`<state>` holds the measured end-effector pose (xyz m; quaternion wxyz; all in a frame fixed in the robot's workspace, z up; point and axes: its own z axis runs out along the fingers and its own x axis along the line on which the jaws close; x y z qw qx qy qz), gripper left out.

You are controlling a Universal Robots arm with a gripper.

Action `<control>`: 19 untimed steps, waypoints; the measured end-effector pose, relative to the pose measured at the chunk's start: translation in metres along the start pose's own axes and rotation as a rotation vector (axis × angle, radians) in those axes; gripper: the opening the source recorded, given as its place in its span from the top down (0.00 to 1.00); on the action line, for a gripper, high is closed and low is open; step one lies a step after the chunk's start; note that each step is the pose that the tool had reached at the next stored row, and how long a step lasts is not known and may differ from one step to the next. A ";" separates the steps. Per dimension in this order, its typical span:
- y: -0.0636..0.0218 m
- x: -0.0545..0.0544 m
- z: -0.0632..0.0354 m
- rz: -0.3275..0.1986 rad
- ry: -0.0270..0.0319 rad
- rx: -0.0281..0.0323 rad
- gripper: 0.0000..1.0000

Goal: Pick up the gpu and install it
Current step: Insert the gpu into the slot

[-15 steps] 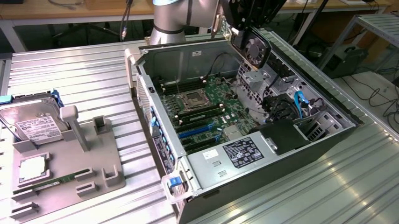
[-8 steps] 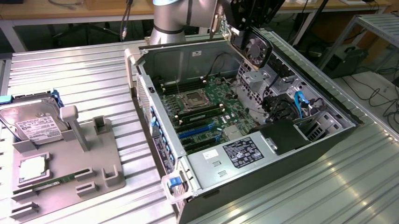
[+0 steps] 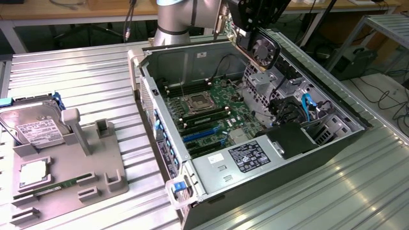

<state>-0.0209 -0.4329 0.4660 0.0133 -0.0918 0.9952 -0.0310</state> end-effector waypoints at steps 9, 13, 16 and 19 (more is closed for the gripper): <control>0.0000 0.000 0.0000 -0.065 -0.0042 -0.0014 0.72; 0.0000 0.000 0.0000 -0.093 -0.0060 -0.0020 0.72; 0.0000 0.000 0.0000 -0.112 -0.0072 -0.0024 0.72; 0.0000 0.000 0.0000 -0.134 -0.0086 -0.0028 0.72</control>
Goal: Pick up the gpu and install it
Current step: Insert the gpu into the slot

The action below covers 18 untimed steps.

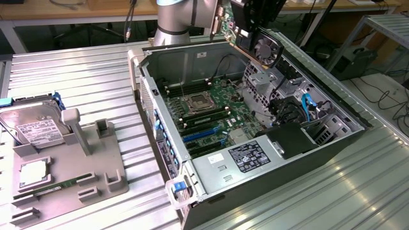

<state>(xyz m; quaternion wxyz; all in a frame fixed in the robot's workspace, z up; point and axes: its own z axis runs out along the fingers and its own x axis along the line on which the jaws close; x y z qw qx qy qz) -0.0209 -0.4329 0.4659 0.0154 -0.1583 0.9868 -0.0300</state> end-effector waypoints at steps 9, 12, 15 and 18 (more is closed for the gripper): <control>0.0000 0.000 0.0001 -0.064 -0.0042 -0.0013 0.72; 0.0000 0.000 0.0001 -0.087 -0.0056 -0.0018 0.72; 0.0000 0.000 0.0001 -0.108 -0.0070 -0.0022 0.72; 0.0000 0.000 0.0002 -0.131 -0.0084 -0.0027 0.72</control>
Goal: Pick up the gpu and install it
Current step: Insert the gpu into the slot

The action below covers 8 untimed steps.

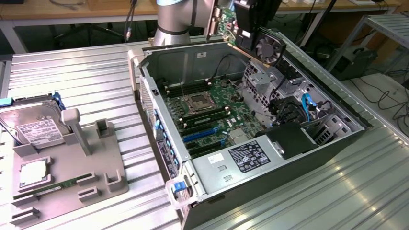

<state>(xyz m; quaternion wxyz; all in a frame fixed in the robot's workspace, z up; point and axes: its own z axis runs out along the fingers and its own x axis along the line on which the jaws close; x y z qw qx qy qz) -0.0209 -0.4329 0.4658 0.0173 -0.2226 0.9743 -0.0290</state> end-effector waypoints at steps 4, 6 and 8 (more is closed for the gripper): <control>0.0000 0.000 0.0000 -0.028 -0.0018 -0.0006 0.72; 0.0000 0.000 0.0001 -0.043 -0.0027 -0.0009 0.72; 0.0000 0.000 0.0001 -0.058 -0.0037 -0.0012 0.72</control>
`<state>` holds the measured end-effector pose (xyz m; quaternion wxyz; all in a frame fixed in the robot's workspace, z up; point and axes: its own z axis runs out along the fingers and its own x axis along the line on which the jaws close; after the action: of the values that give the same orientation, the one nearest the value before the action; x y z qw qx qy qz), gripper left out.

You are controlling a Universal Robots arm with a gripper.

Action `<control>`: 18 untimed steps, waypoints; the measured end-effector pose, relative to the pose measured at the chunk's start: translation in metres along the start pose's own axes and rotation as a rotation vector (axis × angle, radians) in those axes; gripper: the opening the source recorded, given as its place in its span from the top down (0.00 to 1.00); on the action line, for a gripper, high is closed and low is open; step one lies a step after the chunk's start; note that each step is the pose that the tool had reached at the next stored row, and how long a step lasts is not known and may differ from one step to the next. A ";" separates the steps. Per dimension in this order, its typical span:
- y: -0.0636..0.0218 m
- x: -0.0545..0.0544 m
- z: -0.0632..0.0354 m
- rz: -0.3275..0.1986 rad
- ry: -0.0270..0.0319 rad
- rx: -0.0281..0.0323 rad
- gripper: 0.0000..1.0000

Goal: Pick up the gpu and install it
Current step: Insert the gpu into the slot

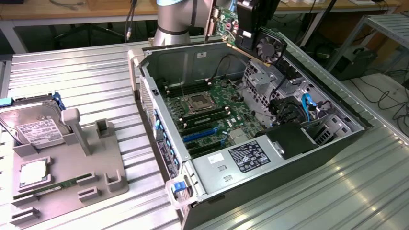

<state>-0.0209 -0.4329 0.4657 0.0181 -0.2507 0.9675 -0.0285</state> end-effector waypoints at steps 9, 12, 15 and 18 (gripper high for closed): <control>0.0000 0.000 0.0001 -0.066 -0.0043 -0.0014 0.72; 0.0000 0.000 0.0001 -0.089 -0.0058 -0.0019 0.72; 0.0000 0.000 0.0002 -0.115 -0.0075 -0.0025 0.72; 0.0000 0.000 0.0001 -0.136 -0.0088 -0.0029 0.72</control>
<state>-0.0209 -0.4329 0.4655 0.0200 -0.3163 0.9481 -0.0272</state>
